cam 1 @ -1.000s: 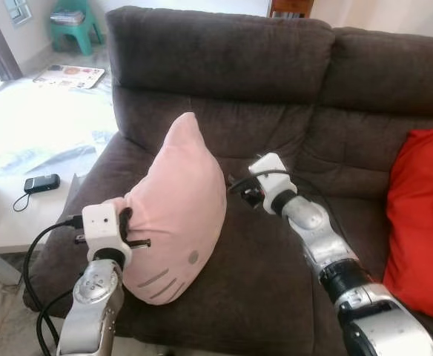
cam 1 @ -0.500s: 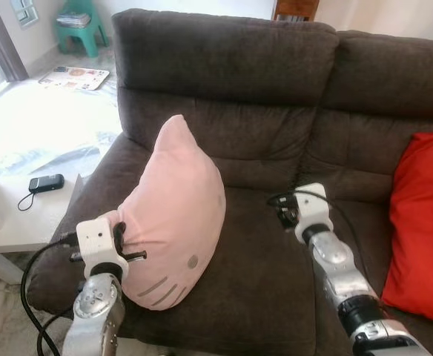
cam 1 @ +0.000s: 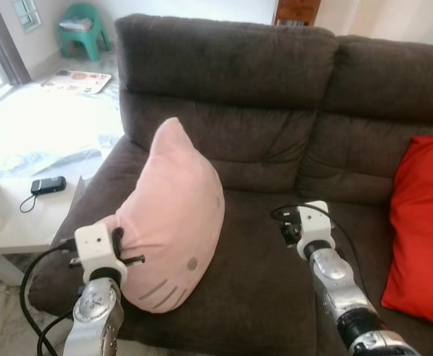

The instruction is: Move the pillow to the sofa from floor

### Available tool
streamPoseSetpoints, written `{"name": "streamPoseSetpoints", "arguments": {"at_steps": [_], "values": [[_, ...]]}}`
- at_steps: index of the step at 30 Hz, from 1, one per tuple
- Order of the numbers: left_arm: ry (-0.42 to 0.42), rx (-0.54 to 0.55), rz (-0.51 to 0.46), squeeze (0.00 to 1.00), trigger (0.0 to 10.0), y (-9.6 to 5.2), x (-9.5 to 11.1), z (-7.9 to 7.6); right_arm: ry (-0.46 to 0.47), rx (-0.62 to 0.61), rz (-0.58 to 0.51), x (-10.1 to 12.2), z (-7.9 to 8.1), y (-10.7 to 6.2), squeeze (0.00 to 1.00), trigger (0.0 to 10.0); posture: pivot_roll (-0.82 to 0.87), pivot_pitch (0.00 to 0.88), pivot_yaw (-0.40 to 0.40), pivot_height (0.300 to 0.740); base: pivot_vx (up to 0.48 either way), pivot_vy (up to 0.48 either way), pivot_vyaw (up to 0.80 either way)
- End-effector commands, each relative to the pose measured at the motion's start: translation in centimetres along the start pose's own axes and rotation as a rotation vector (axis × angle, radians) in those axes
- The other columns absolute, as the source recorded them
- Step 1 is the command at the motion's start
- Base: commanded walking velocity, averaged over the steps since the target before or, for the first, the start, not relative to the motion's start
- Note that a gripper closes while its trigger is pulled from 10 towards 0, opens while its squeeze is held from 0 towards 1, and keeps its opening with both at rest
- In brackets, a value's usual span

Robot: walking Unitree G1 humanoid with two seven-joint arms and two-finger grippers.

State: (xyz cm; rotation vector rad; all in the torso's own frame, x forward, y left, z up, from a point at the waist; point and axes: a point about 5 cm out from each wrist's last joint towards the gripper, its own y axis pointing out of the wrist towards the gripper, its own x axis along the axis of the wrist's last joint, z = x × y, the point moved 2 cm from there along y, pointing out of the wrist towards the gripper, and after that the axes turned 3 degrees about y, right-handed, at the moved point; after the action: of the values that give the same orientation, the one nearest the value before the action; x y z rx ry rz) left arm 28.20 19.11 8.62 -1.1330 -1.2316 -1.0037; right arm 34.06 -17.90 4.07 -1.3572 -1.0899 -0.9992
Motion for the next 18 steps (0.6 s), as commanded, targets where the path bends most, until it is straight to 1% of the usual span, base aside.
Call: {"name": "streamPoseSetpoints", "arguments": {"at_steps": [1, 3, 5, 7, 8, 9, 13, 15, 18], "values": [[0.026, -0.012, -0.02, 0.0, 10.0, 0.3, 0.3, 0.0, 0.064, -0.03, 0.036, -1.4, -0.6, -0.6, 0.0, 10.0, 0.06, 0.045, -0.033, 0.74, 0.0, 0.0, 0.0], [0.022, -0.006, -0.033, 0.0, 10.0, 0.4, 0.6, 0.1, 0.063, -0.038, 0.044, -1.9, -0.7, -0.8, 0.0, 10.0, 0.06, 0.048, -0.032, 0.74, 0.0, 0.0, 0.0], [0.012, 0.002, -0.068, 0.0, 10.0, 0.5, 1.3, 0.4, 0.069, -0.048, 0.074, -2.9, -0.8, -1.3, 0.0, 10.0, 0.06, 0.051, -0.031, 0.74, 0.0, 0.0, 0.0], [0.007, 0.004, -0.074, 0.0, 10.0, 0.5, 1.4, 0.4, 0.068, -0.047, 0.076, -3.0, -0.8, -1.3, 0.0, 10.0, 0.06, 0.051, -0.031, 0.74, 0.0, 0.0, 0.0], [0.005, 0.007, -0.08, 0.11, 10.0, 0.4, 1.4, 0.5, 0.069, -0.046, 0.075, -3.1, -0.8, -1.4, 0.0, 10.0, 0.06, 0.051, -0.031, 0.74, 0.0, 0.0, 0.0], [0.005, 0.007, -0.083, 1.0, 10.0, 0.4, 1.5, 0.4, 0.068, -0.043, 0.079, -3.2, -0.7, -1.4, 0.0, 10.0, 0.07, 0.052, -0.032, 0.74, 0.0, 0.0, 0.0], [-0.01, 0.009, -0.099, 1.0, 10.0, 0.3, 1.6, 0.3, 0.078, -0.035, 0.081, -3.3, -0.5, -1.4, 0.0, 10.0, 0.07, 0.052, -0.032, 0.74, 0.0, 0.0, 0.0], [-0.003, -0.004, -0.095, 1.0, 10.0, 0.3, 1.6, -0.1, 0.071, -0.033, 0.086, -3.4, -0.4, -1.4, 0.0, 10.0, 0.07, 0.051, -0.033, 0.74, 0.0, 0.0, 0.0], [-0.019, -0.01, -0.099, 1.0, 10.0, 0.3, 1.8, -0.3, 0.064, -0.032, 0.09, -3.5, -0.3, -1.4, 0.0, 10.0, 0.07, 0.051, -0.034, 0.74, 0.0, 0.0, 0.0]]}}
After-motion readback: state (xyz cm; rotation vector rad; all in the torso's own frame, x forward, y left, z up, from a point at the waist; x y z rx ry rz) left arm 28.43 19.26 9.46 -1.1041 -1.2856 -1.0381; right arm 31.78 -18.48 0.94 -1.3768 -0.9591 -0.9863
